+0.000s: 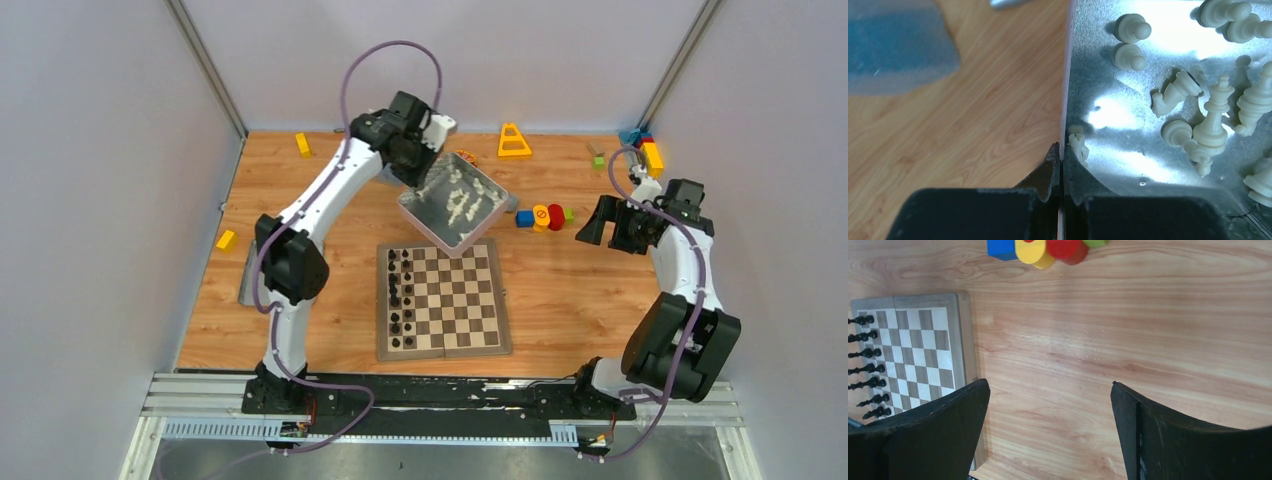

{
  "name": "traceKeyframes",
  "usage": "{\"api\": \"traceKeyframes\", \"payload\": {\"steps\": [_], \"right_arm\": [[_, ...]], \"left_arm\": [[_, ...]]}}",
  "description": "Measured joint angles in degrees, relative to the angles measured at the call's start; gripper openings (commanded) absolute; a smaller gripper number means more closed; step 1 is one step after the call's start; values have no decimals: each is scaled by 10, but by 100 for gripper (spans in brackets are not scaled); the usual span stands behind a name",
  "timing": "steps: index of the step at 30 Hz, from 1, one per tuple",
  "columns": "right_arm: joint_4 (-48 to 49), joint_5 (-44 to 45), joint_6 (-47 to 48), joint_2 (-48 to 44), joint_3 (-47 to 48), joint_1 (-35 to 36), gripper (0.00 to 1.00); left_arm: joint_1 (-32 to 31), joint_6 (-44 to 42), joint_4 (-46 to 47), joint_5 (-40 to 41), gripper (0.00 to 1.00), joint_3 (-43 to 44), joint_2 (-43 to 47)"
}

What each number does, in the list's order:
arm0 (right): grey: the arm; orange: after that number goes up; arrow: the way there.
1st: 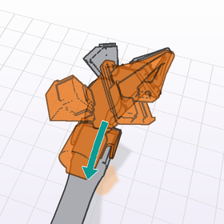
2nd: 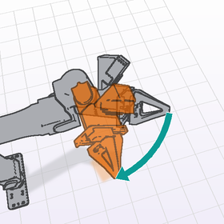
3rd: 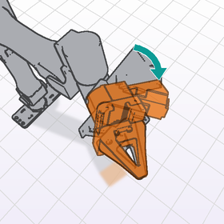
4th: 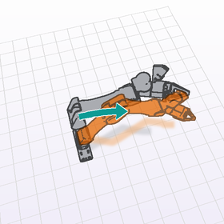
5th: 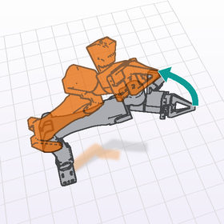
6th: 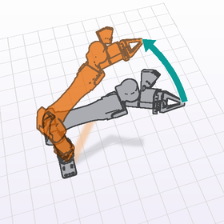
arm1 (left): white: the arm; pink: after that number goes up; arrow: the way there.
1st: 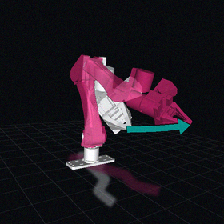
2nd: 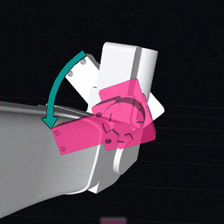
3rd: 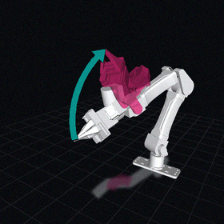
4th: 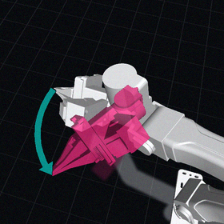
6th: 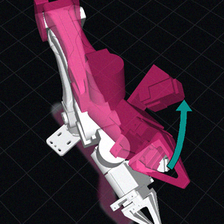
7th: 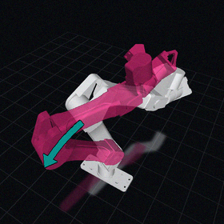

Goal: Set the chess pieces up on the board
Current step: Place the storage box at the center of the board.

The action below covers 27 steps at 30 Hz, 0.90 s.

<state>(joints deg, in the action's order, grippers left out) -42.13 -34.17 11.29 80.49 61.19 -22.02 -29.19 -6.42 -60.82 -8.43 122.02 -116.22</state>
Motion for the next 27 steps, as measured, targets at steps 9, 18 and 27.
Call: {"api": "traceKeyframes", "payload": {"steps": [9,18,27], "right_arm": [[-31,-3,-5,-37,4,-102,92],[-44,-10,-10,-41,16,-183,92],[-57,-20,-7,-48,16,-183,91]], "left_arm": [[-158,18,-7,2,0,165,-190],[-258,36,23,5,0,235,-290],[-296,40,89,5,0,273,-324]]}}
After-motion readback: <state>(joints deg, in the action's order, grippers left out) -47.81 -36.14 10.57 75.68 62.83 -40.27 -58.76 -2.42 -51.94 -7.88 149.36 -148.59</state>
